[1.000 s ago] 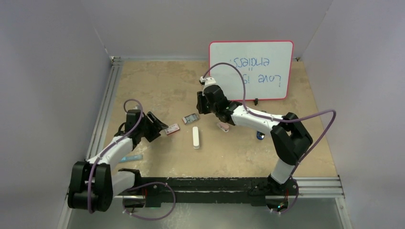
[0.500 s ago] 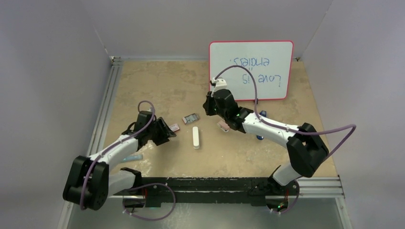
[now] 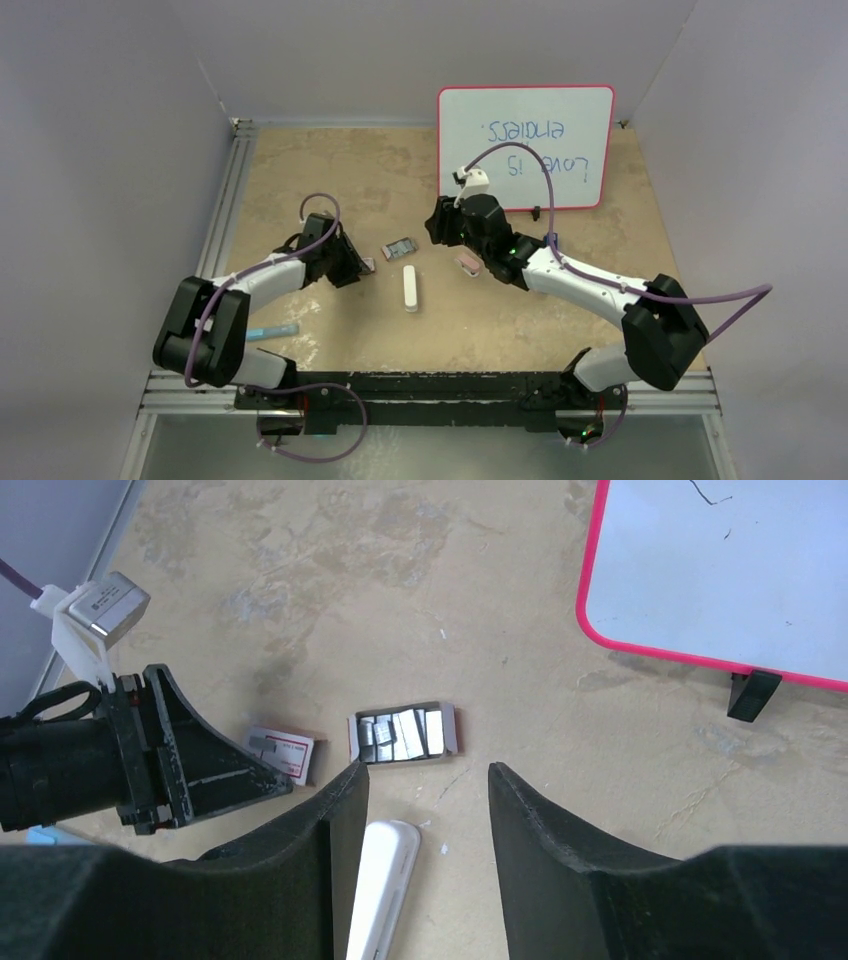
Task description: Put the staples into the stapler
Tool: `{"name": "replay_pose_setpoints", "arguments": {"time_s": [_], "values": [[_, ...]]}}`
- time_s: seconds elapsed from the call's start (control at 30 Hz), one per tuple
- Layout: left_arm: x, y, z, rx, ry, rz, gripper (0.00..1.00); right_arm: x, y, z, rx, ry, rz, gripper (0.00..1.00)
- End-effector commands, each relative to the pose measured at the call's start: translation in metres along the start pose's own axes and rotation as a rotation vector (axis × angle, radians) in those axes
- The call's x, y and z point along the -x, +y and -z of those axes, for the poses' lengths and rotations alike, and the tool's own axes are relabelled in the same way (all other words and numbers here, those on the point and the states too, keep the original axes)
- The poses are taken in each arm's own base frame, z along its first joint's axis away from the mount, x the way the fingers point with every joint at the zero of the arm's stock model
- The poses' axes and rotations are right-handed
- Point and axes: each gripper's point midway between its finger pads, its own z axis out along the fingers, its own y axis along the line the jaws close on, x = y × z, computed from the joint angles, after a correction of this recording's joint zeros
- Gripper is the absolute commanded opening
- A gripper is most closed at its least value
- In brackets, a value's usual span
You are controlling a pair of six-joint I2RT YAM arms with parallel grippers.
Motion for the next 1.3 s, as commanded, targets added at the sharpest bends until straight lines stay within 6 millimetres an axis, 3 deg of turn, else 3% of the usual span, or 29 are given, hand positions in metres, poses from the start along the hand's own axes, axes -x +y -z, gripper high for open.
{"name": "replay_pose_setpoints", "arguments": {"time_s": [0.0, 0.27, 0.53, 0.8, 0.93, 1.07, 1.27], "values": [[0.029, -0.006, -0.004, 0.049, -0.106, 0.011, 0.35, 0.018, 0.007, 0.001, 0.01, -0.052, -0.025, 0.49], [0.045, -0.046, -0.03, -0.058, -0.064, 0.036, 0.34, 0.0, 0.003, 0.004, -0.018, 0.028, -0.084, 0.49], [0.07, -0.062, -0.04, -0.076, -0.13, 0.027, 0.32, -0.019, -0.002, 0.012, -0.038, 0.089, -0.149, 0.52], [0.055, -0.063, -0.013, -0.126, -0.114, 0.002, 0.42, -0.03, -0.001, 0.009, -0.03, 0.131, -0.126, 0.51], [0.038, -0.062, 0.001, -0.177, -0.08, -0.009, 0.48, -0.039, 0.006, 0.013, -0.02, 0.168, -0.077, 0.63], [0.031, -0.063, 0.014, -0.216, -0.078, -0.011, 0.5, -0.065, 0.019, 0.018, -0.023, 0.231, -0.05, 0.72], [0.035, -0.051, 0.046, -0.209, -0.198, 0.029, 0.52, -0.124, 0.041, 0.036, -0.07, 0.362, -0.055, 0.73]]}}
